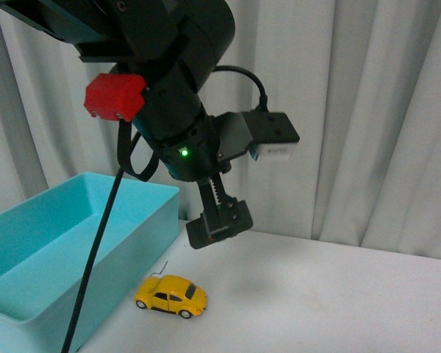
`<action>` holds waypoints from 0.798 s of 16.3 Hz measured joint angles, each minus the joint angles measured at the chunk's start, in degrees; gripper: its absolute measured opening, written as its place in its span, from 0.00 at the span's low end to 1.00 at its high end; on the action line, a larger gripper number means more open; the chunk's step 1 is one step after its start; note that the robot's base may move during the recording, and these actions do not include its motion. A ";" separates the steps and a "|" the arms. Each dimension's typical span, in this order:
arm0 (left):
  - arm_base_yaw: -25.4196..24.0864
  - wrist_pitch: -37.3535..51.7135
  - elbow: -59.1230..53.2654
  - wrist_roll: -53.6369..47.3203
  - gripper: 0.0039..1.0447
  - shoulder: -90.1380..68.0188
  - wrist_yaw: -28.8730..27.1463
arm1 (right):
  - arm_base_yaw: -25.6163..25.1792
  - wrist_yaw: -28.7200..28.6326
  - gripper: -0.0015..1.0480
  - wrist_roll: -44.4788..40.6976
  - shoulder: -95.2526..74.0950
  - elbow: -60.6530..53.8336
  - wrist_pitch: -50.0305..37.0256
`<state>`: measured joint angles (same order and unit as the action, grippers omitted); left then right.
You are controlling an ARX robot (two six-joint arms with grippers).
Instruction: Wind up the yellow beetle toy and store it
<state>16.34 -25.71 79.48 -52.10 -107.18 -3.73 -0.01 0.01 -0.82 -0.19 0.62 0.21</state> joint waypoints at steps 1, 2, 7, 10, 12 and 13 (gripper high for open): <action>-0.04 -0.48 0.37 -2.58 0.94 -0.63 -0.81 | 0.00 0.02 0.94 0.00 0.00 0.00 0.02; -0.07 -1.36 0.70 -4.50 0.94 -1.29 -1.51 | 0.00 0.02 0.94 0.00 -0.02 0.00 0.02; -0.98 -10.27 2.67 -20.17 0.94 -7.63 -6.10 | 0.00 0.00 0.94 0.00 0.00 0.00 0.02; -1.90 -10.05 3.48 -18.43 0.94 -10.67 -8.55 | 0.00 0.00 0.94 0.00 -0.02 0.00 0.02; -2.32 -9.16 3.98 -16.76 0.94 -12.87 -8.79 | 0.00 0.02 0.94 0.00 -0.02 0.00 0.02; -2.69 -8.48 3.98 -15.65 0.94 -13.64 -9.18 | 0.00 0.02 0.94 0.00 0.00 0.00 0.02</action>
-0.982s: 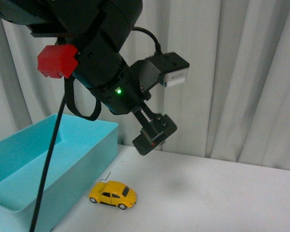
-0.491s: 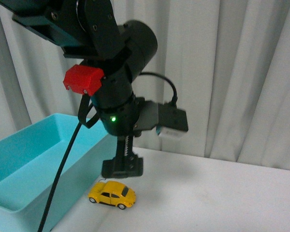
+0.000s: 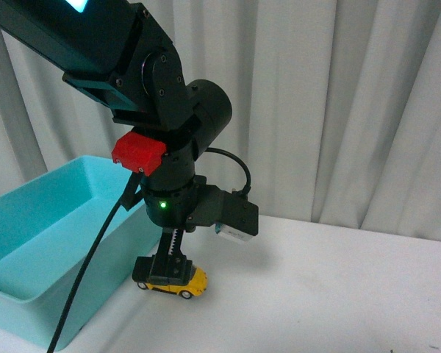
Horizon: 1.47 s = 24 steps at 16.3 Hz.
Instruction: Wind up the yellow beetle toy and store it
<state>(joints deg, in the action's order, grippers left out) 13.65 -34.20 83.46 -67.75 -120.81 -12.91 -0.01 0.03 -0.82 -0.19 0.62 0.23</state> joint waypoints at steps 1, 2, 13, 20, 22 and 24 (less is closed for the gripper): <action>-0.22 0.68 -0.07 0.50 0.94 -0.48 -0.17 | 0.00 0.00 0.94 0.00 0.00 0.00 0.00; -0.44 1.95 -0.26 0.52 0.94 -0.81 -0.09 | 0.00 -0.02 0.94 0.00 0.00 0.00 0.00; -2.03 7.10 -3.80 -0.22 0.80 -3.96 2.40 | 0.00 0.00 0.94 0.00 -0.02 0.00 0.00; -1.97 8.17 -4.50 -0.44 0.39 -4.83 2.21 | 0.00 -0.02 0.94 0.00 -0.02 0.00 0.00; -1.53 6.03 -4.85 -4.26 0.39 -3.87 5.16 | 0.00 0.00 0.94 0.00 0.00 0.00 0.00; 0.37 4.07 -4.94 -4.52 0.39 -0.81 14.23 | 0.00 -0.02 0.94 0.00 0.00 0.00 0.00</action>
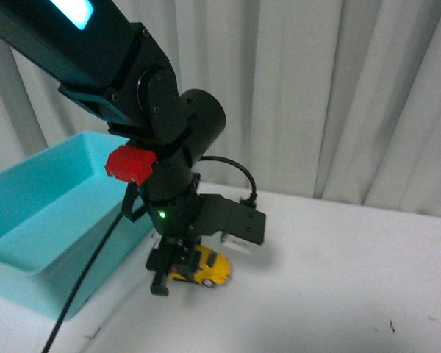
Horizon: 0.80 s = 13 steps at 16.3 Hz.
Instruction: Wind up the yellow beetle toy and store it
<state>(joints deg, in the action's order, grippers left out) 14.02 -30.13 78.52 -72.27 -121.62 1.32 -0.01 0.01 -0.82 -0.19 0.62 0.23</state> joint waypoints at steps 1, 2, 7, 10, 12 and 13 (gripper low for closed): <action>0.59 -0.48 0.02 1.75 0.39 2.67 4.59 | 0.00 0.02 0.94 0.00 -0.02 0.00 0.00; 0.90 -0.13 0.44 4.55 0.39 6.43 10.01 | 0.00 0.00 0.94 0.00 -0.02 0.00 0.00; -11.54 11.98 4.04 25.83 0.39 18.67 23.34 | 0.00 0.00 0.94 0.00 0.00 0.00 0.00; -21.44 14.34 3.37 40.15 0.39 18.62 15.80 | 0.00 0.02 0.94 0.00 -0.02 0.00 0.00; -26.86 14.82 0.52 46.66 0.38 15.47 7.30 | 0.00 0.02 0.94 0.00 0.00 0.00 0.00; -27.76 15.04 -0.17 47.21 0.38 14.16 4.81 | 0.00 0.02 0.94 0.00 0.00 0.00 0.00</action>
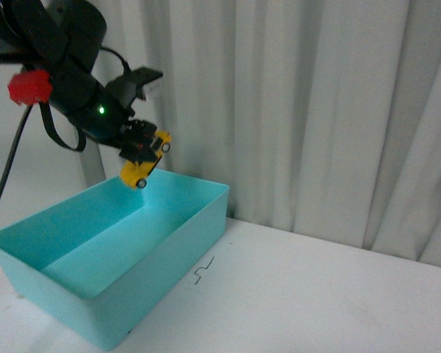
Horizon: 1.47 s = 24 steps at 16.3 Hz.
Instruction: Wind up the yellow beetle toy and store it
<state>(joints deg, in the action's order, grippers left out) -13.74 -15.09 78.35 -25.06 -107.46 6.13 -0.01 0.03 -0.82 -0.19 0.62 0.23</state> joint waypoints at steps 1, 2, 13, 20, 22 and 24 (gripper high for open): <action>-0.81 0.35 -0.83 0.72 0.38 -1.31 -1.79 | 0.00 -0.02 0.94 0.00 0.00 0.00 0.00; -2.78 1.44 -2.73 1.36 0.38 -4.79 -6.62 | 0.00 -0.02 0.94 0.00 0.00 0.00 0.00; -2.62 6.62 -3.63 2.05 0.38 -13.27 -12.20 | 0.00 0.00 0.94 0.00 0.00 0.00 0.00; -1.53 5.22 -3.78 8.61 0.94 -4.63 2.34 | 0.00 -0.02 0.94 0.00 0.00 0.00 0.00; -2.16 7.34 -7.45 8.68 0.94 3.89 5.20 | 0.00 0.00 0.94 0.00 0.00 0.00 0.00; -3.04 8.39 -13.64 8.87 0.94 12.63 8.55 | 0.00 -0.02 0.94 0.00 0.00 0.00 0.00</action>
<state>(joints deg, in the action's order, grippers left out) -16.78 -6.70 64.71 -16.19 -94.83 14.68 -0.01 0.01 -0.82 -0.19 0.62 0.23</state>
